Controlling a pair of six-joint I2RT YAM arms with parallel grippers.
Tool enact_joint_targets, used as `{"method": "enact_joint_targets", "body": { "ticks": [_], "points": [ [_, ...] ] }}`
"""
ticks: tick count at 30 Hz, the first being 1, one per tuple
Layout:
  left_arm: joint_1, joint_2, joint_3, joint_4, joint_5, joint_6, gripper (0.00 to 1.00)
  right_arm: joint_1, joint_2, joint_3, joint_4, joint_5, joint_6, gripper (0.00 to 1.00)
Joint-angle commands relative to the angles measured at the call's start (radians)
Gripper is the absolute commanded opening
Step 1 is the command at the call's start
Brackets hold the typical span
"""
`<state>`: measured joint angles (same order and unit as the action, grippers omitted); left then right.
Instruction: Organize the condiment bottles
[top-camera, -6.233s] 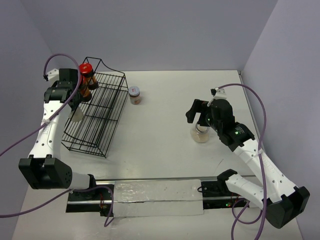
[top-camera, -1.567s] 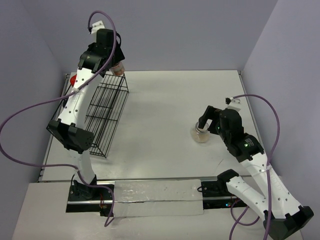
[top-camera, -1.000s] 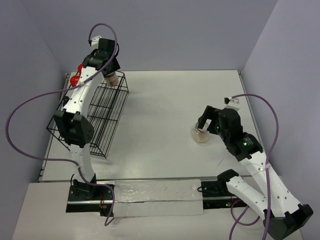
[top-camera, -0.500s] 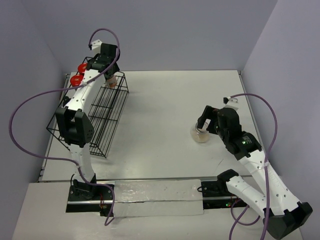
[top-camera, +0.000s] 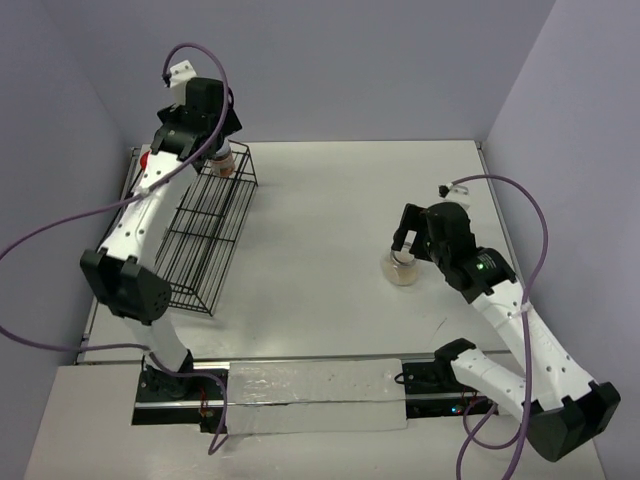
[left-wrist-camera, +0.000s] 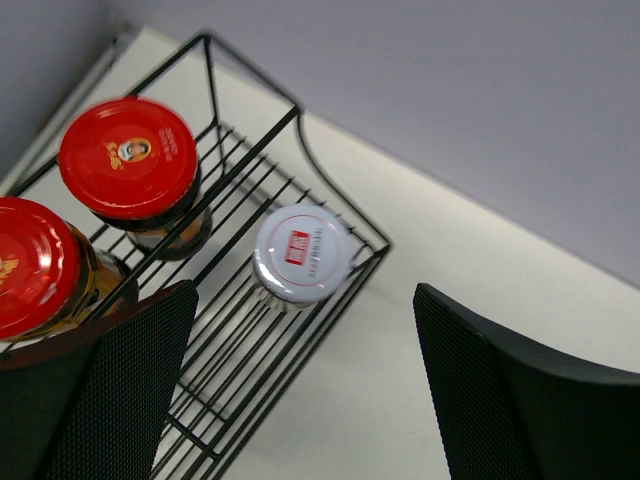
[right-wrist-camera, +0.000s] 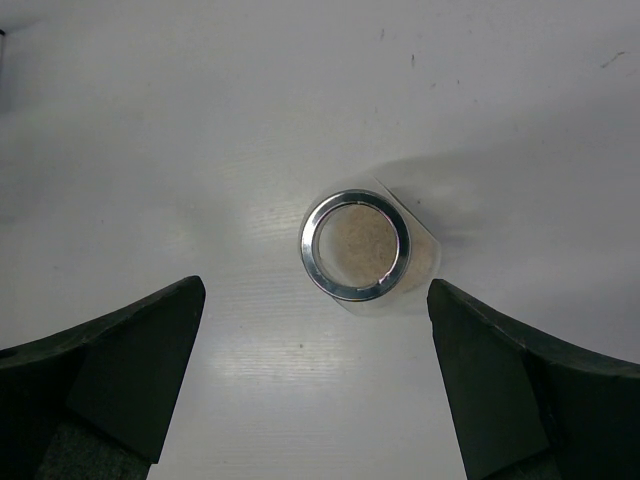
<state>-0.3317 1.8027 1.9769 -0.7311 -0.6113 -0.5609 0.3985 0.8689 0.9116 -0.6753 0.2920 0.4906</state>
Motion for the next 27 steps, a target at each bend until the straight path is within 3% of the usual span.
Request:
{"method": "enact_joint_targets", "body": {
  "ticks": [1,7,11,16,27],
  "points": [
    [-0.154,-0.197,-0.092,0.137,-0.14,0.093,0.97,-0.006,0.08,0.075,-0.083,0.041,0.0,1.0],
    [-0.234,-0.272,-0.131,0.09,-0.118,0.047,0.95,-0.006,0.178,0.071,-0.106,0.07,0.042,1.0],
    [-0.287,-0.378,-0.29,0.179,-0.068,0.039,0.95,-0.019,0.24,0.061,-0.062,0.037,0.029,1.0],
    [-0.311,-0.405,-0.38,0.198,-0.069,-0.02,0.95,-0.028,0.365,0.097,-0.041,0.005,0.032,1.0],
    [-0.319,-0.403,-0.39,0.193,-0.082,-0.009,0.95,-0.046,0.402,0.029,0.027,-0.015,0.069,0.99]
  ]
}}
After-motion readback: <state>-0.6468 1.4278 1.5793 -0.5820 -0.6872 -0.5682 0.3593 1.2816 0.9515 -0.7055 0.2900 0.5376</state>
